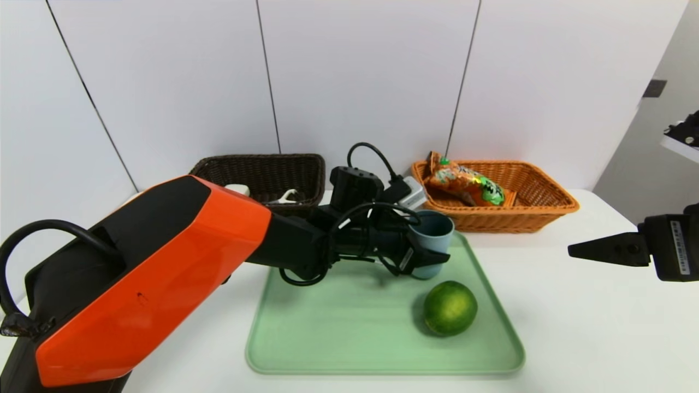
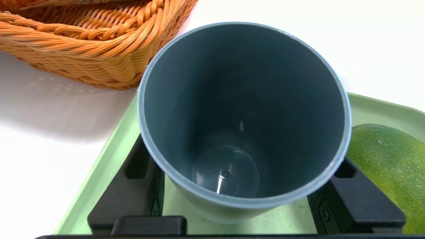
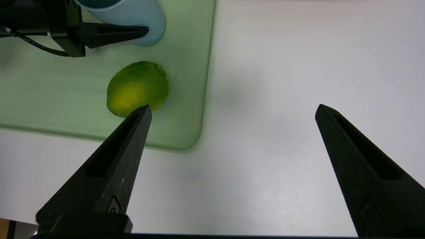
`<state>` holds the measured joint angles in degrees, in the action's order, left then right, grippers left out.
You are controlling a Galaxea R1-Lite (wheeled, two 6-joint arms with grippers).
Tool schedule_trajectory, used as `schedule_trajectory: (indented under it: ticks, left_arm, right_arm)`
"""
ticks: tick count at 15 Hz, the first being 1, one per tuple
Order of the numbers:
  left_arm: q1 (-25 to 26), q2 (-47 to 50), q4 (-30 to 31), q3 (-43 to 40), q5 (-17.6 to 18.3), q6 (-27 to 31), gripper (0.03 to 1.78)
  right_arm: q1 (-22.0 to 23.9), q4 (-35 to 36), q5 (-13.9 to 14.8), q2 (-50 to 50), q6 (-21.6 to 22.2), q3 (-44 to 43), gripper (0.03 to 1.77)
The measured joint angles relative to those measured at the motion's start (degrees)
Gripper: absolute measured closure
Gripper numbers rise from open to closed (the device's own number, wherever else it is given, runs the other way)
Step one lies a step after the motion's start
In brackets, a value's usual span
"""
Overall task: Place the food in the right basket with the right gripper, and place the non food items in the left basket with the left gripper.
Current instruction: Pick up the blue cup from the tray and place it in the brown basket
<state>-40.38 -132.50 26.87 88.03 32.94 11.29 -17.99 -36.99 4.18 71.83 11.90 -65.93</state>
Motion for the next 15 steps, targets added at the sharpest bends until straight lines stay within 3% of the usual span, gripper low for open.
schedule_trajectory:
  ticks: [7,9,11,15]
  left_arm:
    - [0.9,7.3,-5.0,-0.2,-2.3,-1.4,0.69]
    - [1.4,10.5,-8.7,1.2,-5.4,-1.4,0.69]
    - [2.9,13.0,-12.6,3.0,-9.0,-1.5,0.69]
    - [8.0,16.7,-15.7,5.0,-9.7,-2.1,0.69]
  right_arm:
    - [0.0,0.0,-0.1,-0.4,0.0,0.0,0.10]
    - [0.0,0.0,-0.1,-0.4,0.0,0.0,0.10]
    - [0.0,0.0,-0.2,-0.5,-0.1,0.0,0.10]
    - [0.0,0.0,-0.2,-0.5,-0.2,0.0,0.10]
